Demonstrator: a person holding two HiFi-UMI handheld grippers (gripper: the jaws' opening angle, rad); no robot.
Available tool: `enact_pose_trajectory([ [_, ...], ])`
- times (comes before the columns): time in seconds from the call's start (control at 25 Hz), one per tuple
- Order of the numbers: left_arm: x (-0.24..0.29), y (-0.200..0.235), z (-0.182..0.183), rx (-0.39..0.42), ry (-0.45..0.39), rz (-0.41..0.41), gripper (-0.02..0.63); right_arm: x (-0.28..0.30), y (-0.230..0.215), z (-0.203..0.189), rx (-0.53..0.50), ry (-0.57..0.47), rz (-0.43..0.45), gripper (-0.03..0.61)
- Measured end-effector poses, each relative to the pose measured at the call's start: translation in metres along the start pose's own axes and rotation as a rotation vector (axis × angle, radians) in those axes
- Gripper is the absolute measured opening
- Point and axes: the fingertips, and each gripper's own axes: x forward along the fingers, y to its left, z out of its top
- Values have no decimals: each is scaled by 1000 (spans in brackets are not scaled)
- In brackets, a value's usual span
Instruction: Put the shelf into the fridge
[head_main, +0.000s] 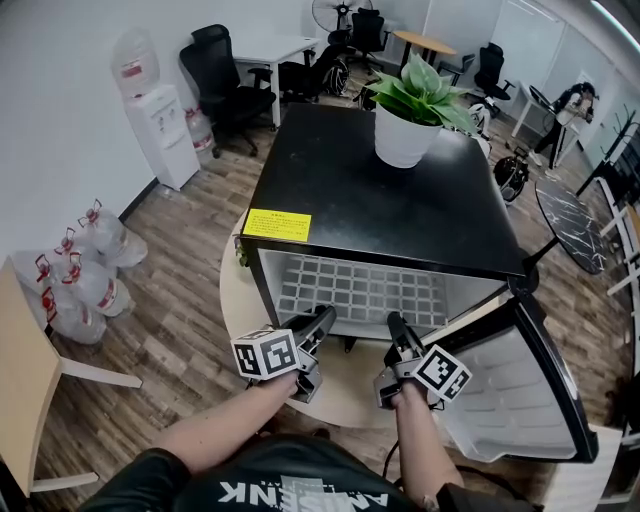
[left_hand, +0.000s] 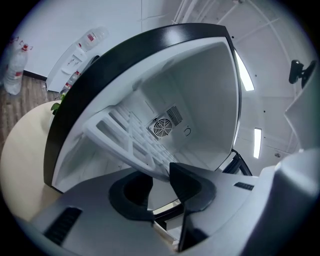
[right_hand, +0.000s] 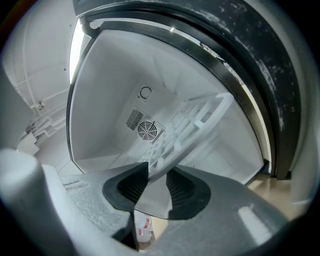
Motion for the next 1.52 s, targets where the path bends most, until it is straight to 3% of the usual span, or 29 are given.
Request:
enact_pose_trajectory([
  [0.2, 6, 3, 4, -16, 4, 11, 109, 5, -2, 8, -53, -3, -12, 120],
  [0.36, 13, 5, 9, 1, -4, 14, 110, 13, -2, 9, 2, -16, 1, 120],
  [1.52, 38, 18, 35, 44, -46, 86, 141, 59, -9, 39, 5, -53, -24, 122],
])
